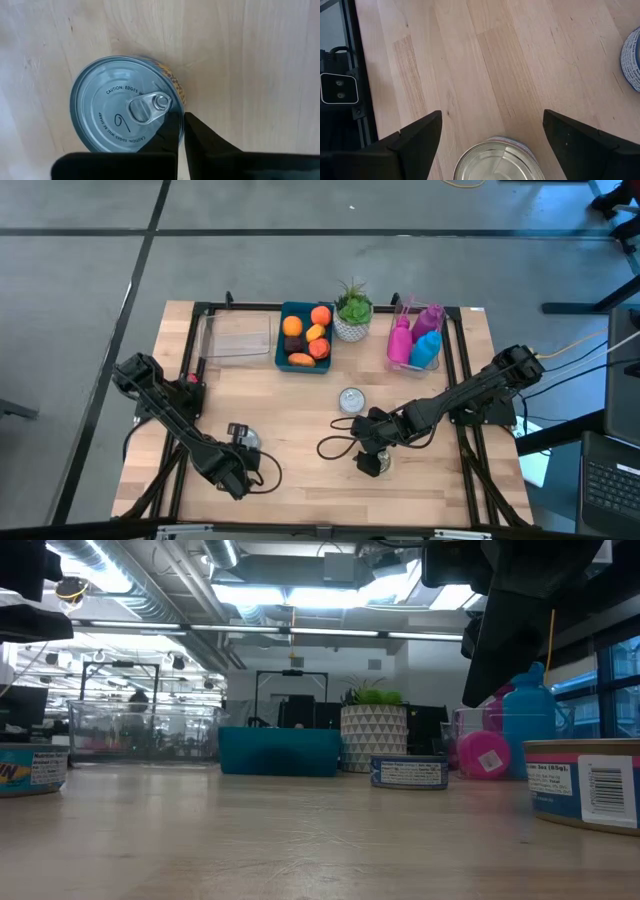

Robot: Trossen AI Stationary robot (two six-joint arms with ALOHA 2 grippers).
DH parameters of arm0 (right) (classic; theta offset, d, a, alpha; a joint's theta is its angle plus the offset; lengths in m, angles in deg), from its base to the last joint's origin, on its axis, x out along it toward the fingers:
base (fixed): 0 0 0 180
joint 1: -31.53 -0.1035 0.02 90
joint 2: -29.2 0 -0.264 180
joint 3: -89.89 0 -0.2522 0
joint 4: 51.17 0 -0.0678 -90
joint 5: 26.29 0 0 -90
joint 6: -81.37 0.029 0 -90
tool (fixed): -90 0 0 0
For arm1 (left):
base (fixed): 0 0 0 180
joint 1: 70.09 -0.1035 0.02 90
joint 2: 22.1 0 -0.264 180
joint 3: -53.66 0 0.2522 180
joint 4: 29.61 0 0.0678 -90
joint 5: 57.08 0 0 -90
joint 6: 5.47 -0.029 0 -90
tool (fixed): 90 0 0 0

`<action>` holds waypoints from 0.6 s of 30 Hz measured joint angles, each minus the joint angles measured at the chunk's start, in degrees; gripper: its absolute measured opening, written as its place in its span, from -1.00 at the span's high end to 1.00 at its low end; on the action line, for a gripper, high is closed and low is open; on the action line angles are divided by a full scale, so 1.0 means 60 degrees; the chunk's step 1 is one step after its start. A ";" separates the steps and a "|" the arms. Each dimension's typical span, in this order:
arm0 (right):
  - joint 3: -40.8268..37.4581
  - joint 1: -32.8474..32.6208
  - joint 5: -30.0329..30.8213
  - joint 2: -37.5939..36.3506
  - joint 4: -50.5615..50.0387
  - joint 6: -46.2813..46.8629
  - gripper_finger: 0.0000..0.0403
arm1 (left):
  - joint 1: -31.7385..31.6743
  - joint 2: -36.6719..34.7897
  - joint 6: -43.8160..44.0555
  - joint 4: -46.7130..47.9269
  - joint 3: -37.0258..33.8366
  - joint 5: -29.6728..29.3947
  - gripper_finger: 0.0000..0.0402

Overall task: Pick & Place Food Item
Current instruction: Put the light blue tuna can into the left transparent bin

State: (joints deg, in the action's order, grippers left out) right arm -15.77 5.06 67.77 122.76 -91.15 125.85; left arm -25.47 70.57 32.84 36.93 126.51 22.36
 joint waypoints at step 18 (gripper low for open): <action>0.0000 0.0000 0.0000 0.0000 -0.0004 -0.0002 -0.69 | 0.0004 0.0038 -0.0604 0.2868 0.1441 -0.1888 1.00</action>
State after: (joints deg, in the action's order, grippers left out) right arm -15.77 5.06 67.77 122.76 -91.17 125.84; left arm -25.45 70.79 29.21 54.13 135.16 11.04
